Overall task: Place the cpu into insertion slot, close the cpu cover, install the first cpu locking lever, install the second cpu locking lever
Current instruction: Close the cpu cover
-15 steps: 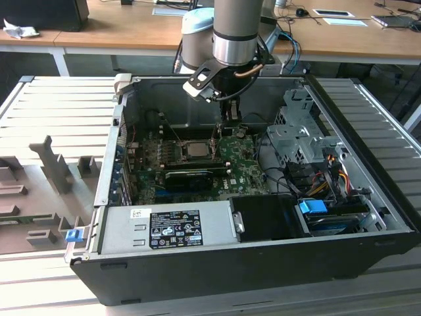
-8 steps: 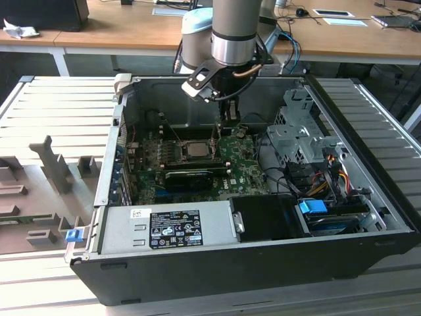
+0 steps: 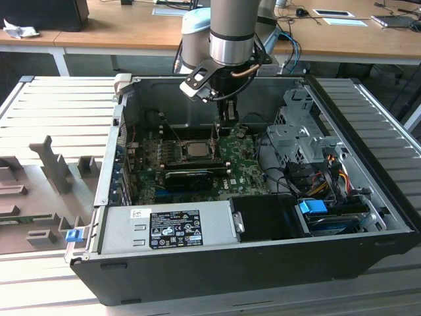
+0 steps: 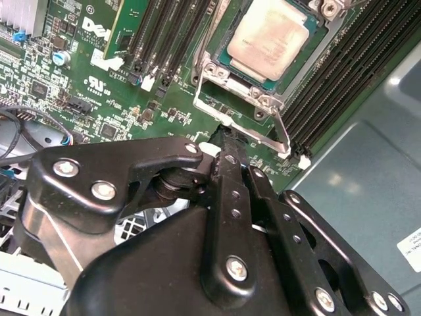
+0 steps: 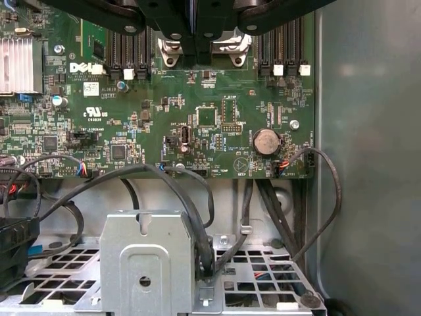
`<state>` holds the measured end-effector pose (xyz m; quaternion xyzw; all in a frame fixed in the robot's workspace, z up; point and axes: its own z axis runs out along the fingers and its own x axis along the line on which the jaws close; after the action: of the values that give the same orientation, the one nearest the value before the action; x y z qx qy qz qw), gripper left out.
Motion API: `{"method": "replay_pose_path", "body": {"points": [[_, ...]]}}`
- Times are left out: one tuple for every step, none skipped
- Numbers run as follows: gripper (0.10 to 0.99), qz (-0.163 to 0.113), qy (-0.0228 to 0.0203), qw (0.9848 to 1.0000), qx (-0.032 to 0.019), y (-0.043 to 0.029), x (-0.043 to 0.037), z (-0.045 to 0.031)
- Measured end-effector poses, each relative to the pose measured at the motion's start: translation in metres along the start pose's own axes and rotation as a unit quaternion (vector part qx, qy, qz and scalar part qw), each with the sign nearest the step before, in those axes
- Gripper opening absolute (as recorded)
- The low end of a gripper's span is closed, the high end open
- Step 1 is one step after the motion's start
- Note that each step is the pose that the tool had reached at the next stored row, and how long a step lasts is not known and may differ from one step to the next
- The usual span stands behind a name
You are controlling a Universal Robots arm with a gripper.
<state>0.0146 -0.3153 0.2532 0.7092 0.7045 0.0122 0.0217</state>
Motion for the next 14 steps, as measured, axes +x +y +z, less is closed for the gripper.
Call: {"method": "replay_pose_path", "body": {"points": [[0.106, 0.0, 0.0, 1.0, 0.0, -0.0002, 0.0, 0.0], [0.106, 0.0, 0.0, 1.0, 0.0, -0.0003, 0.0, 0.0], [0.106, 0.0, 0.0, 1.0, 0.0, -0.0007, 0.0, 0.0], [0.106, 0.0, 0.0, 1.0, 0.0, -0.001, 0.0, 0.0], [0.106, 0.0, 0.0, 1.0, 0.0, -0.0016, 0.0, -0.0001], [0.106, 0.0, 0.0, 1.0, 0.0, -0.002, 0.0, -0.0001], [0.106, 0.0, 0.0, 1.0, 0.0, -0.0023, 0.0, -0.0001], [0.106, 0.0, 0.0, 1.0, 0.0, -0.0027, 0.0, -0.0001], [0.106, 0.0, 0.0, 1.0, 0.0, -0.003, 0.0, -0.0001], [0.106, 0.0, 0.0, 1.0, 0.0, -0.0033, 0.0, -0.0001], [0.106, 0.0, 0.0, 1.0, 0.0, -0.0035, 0.0, -0.0002], [0.106, 0.0, 0.0, 1.0, 0.0, -0.0041, 0.0, -0.0002], [0.106, 0.0, 0.0, 1.0, 0.0, -0.0045, 0.0, -0.0002], [0.106, 0.0, 0.0, 1.0, 0.0, -0.005, 0.0, -0.0002]]}}
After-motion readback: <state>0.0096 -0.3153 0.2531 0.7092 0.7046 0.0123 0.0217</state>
